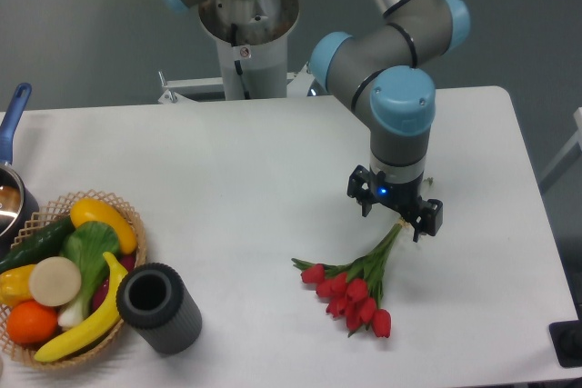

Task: Pick up the flowers from the table
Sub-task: 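Lower the gripper around the tulip stems and close it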

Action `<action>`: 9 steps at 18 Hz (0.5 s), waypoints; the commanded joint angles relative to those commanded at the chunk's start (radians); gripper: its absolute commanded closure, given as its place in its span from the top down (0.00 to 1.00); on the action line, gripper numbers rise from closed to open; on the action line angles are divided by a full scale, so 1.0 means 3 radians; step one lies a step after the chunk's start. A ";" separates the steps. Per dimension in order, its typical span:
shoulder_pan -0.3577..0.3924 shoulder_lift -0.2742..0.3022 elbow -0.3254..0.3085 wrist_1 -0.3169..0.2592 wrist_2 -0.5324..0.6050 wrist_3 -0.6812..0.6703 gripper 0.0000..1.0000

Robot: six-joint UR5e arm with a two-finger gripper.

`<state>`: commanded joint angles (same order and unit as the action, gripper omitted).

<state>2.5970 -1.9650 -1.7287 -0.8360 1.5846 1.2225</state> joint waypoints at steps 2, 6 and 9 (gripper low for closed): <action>0.0005 0.0000 -0.0031 0.0000 0.0000 0.0102 1.00; 0.0015 -0.0153 -0.0011 0.0010 0.0005 0.0118 1.00; 0.0031 -0.0184 0.0000 0.0005 0.0000 0.0103 1.00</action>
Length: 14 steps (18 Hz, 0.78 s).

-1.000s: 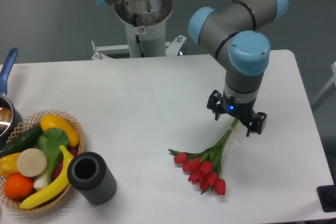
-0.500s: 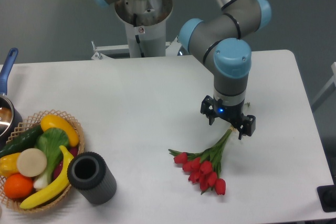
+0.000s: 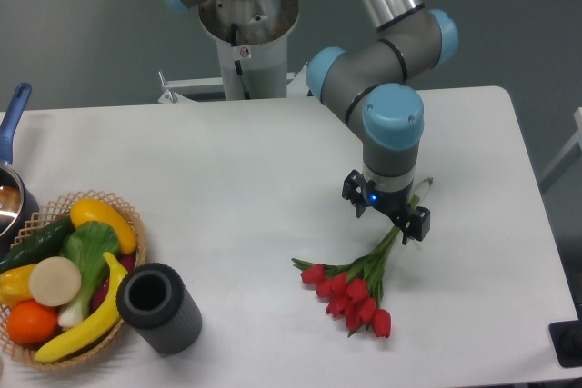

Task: Pick up the flowers from the table
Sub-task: 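Lower the gripper around the tulip stems and close it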

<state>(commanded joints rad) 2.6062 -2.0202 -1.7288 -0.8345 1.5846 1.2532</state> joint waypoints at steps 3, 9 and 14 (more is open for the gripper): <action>0.0010 -0.0041 0.0015 0.0010 0.0000 -0.0005 1.00; 0.0005 -0.0225 0.0005 0.0317 0.0005 -0.0020 1.00; 0.0000 -0.0240 0.0005 0.0322 -0.0005 -0.0020 0.81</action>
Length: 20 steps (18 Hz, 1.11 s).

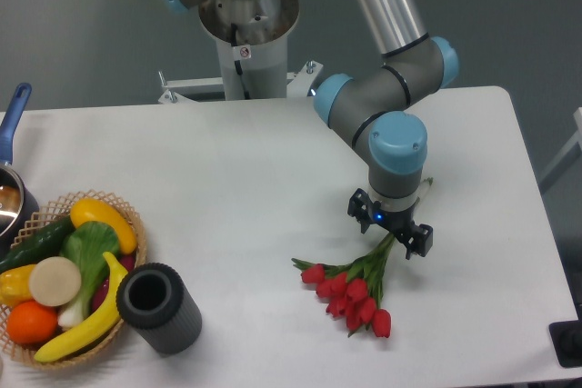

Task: Pick up the flowers from the table
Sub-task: 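Lower the gripper around the tulip stems and close it, then lift the red tulip bunch up off the table by the stems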

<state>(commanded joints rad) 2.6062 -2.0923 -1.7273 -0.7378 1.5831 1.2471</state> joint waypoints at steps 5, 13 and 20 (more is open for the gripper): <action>0.0000 -0.0015 0.0020 0.0000 0.0000 -0.0173 0.46; -0.0015 0.0041 0.0066 0.0000 -0.0005 -0.0506 0.00; 0.0031 0.0184 0.0235 -0.0051 -0.0086 -0.0583 0.04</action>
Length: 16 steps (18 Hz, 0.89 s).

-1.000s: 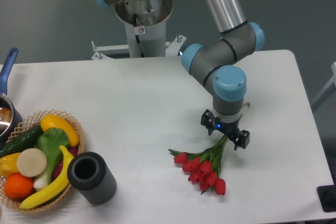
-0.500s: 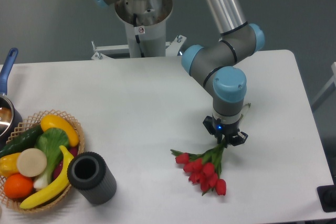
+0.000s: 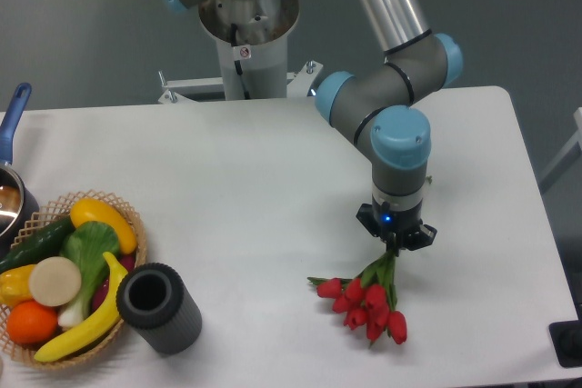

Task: Pick up the flowers from the table
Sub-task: 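Lift the red tulip bunch up off the table by the stems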

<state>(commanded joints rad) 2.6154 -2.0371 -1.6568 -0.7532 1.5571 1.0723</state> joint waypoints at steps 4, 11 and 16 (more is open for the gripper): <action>0.0036 0.0066 0.0234 -0.0321 -0.0036 0.0015 0.03; 0.0041 -0.0005 0.0879 -0.1191 -0.0036 0.0143 0.03; 0.0061 0.0000 0.1068 -0.1574 -0.0006 0.0403 0.03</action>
<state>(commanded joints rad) 2.6338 -2.0371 -1.3362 -1.2254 1.5554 1.1931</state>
